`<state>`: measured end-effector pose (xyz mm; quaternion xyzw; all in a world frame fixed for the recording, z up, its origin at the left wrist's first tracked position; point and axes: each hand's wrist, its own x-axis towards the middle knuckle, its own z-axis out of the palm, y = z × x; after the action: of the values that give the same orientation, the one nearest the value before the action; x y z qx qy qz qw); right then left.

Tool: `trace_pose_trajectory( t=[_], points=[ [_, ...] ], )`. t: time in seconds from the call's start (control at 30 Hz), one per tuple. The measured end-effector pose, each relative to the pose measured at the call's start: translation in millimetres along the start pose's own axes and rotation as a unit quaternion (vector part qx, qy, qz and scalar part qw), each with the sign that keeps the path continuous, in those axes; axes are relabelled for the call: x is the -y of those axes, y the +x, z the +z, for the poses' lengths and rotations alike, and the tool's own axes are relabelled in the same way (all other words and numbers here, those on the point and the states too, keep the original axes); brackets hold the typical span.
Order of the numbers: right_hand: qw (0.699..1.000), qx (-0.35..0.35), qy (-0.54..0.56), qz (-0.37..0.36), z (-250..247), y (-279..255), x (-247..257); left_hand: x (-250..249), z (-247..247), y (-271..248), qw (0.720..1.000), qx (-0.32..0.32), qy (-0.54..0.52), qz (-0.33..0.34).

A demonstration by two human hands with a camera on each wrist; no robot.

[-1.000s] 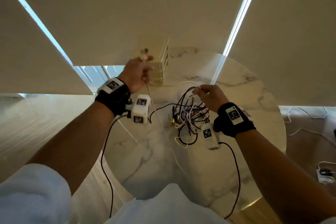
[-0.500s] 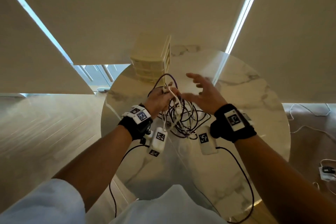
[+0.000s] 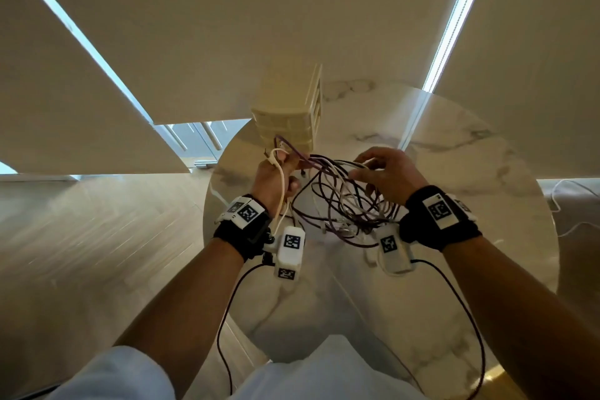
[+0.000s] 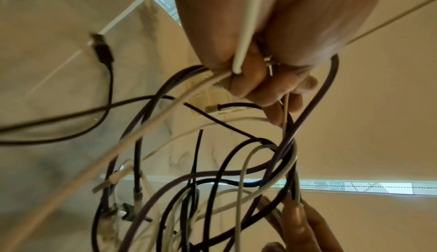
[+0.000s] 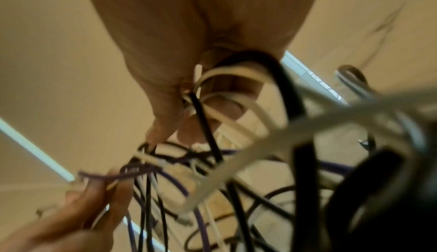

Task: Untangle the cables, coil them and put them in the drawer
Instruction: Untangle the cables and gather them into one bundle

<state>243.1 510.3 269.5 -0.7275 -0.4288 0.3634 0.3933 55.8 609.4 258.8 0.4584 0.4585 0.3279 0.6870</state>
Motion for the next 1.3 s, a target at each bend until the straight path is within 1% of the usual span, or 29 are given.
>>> trace_pose_trajectory(
  t=[0.07, 0.17, 0.23, 0.27, 0.3, 0.33, 0.37, 0.4, 0.5, 0.53, 0.6, 0.63, 0.7, 0.77, 0.87, 0.93, 0.97, 1.03, 1.1, 1.13, 1.2, 1.23, 1.3],
  points=[
    [1.0, -0.015, -0.002, -0.006, -11, 1, 2, -1, 6, 0, 1.0, -0.007, -0.001, 0.006],
    [0.999, -0.007, -0.047, -0.004, -23, 4, 1, -6, 15, -2, 1.0, -0.009, 0.011, -0.002],
    [0.993, -0.037, -0.116, -0.002, -24, 7, -2, -9, 23, -4, 1.0, 0.005, 0.026, -0.015],
    [0.985, -0.052, -0.163, -0.014, -22, 8, -2, -10, 29, -4, 0.999, 0.013, 0.038, -0.022],
    [0.978, -0.048, -0.2, -0.03, -16, 7, -2, -10, 36, -3, 0.998, 0.017, 0.051, -0.026],
    [0.975, -0.026, -0.218, -0.042, -8, 5, -1, -11, 44, -4, 0.997, 0.021, 0.064, -0.024],
    [0.973, -0.005, -0.224, -0.048, 2, 2, 0, -11, 52, -3, 0.997, 0.025, 0.078, -0.017],
    [0.972, -0.003, -0.23, -0.055, 10, -1, 0, -11, 58, -1, 0.995, 0.03, 0.092, -0.009],
    [0.967, -0.083, -0.222, -0.095, 20, -1, -2, -14, 67, 0, 0.992, 0.048, 0.116, 0.007],
    [0.971, -0.084, -0.204, -0.096, 17, 0, -1, -15, 66, 1, 0.992, 0.04, 0.121, 0.011],
    [0.983, -0.071, -0.151, -0.073, 6, 4, -2, -19, 60, 2, 0.993, 0.011, 0.119, 0.011],
    [0.988, -0.079, -0.119, -0.052, -3, 5, -3, -21, 54, 3, 0.995, -0.004, 0.104, 0.005],
    [0.992, -0.116, -0.055, 0.001, -25, 11, -14, -25, 37, 6, 0.999, -0.018, 0.048, -0.013],
    [0.987, -0.146, -0.02, 0.064, -47, 17, -34, -29, 17, 10, 1.0, -0.022, -0.006, -0.021],
    [0.968, -0.197, -0.021, 0.153, -69, 25, -58, -33, 6, 13, 0.998, -0.028, -0.046, -0.008],
    [0.955, -0.232, -0.048, 0.18, -68, 24, -55, -36, 10, 10, 0.998, -0.015, -0.055, -0.006],
    [0.954, -0.239, -0.07, 0.166, -61, 22, -47, -36, 14, 8, 0.998, 0.0, -0.057, -0.006],
    [0.965, -0.229, -0.102, 0.08, -38, 12, -26, -36, 22, 6, 0.998, 0.032, -0.052, -0.007],
    [0.974, -0.179, -0.134, -0.031, -11, 2, -5, -37, 31, 4, 0.997, 0.064, -0.038, -0.008],
    [0.978, -0.134, -0.145, -0.074, 0, 1, 1, -38, 35, 3, 0.996, 0.079, -0.032, -0.007],
    [0.979, -0.047, -0.163, -0.116, 15, 2, 6, -39, 38, -1, 0.994, 0.102, -0.027, -0.007],
    [0.976, -0.035, -0.171, -0.129, 18, 3, 8, -40, 38, -2, 0.993, 0.11, -0.028, -0.012],
    [0.97, -0.062, -0.172, -0.157, 18, 7, 8, -43, 34, -5, 0.992, 0.121, -0.04, -0.025]
  ],
)
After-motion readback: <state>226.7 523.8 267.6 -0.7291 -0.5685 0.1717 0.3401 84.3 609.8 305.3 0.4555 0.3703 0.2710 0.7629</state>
